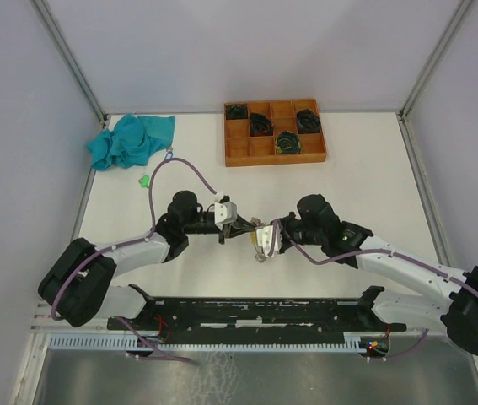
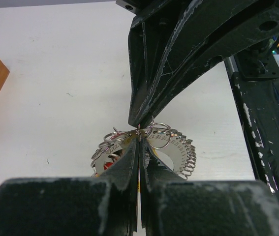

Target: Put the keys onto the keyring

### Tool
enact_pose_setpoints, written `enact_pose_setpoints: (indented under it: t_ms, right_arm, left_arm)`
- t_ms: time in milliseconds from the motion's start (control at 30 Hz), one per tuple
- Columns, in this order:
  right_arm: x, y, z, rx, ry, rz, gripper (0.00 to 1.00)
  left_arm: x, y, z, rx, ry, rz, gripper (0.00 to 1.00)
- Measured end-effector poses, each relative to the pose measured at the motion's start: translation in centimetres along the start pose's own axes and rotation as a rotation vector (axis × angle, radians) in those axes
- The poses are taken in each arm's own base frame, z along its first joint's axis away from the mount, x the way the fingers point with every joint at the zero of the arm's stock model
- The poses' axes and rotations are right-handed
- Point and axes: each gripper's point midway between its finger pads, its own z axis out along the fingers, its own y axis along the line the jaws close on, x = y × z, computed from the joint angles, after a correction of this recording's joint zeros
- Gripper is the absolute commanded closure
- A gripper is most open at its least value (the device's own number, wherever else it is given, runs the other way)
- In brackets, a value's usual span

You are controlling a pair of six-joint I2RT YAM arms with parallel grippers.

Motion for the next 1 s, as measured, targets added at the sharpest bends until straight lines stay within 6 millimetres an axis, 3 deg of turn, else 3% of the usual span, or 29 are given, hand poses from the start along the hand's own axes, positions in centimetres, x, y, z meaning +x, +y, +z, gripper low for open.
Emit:
enact_pose_setpoints:
  t_ms: [600, 1000]
  right_arm:
    - [-0.6, -1.3, -0.7, 0.084, -0.092, 0.103, 0.99]
    - [-0.8, -1.9, -0.1, 0.098, -0.157, 0.212, 0.99]
  left_arm:
    - [-0.8, 0.6, 0.3, 0.005, -0.083, -0.004, 0.90]
    - [-0.1, 1.9, -0.5, -0.133, -0.104, 0.019, 0.70]
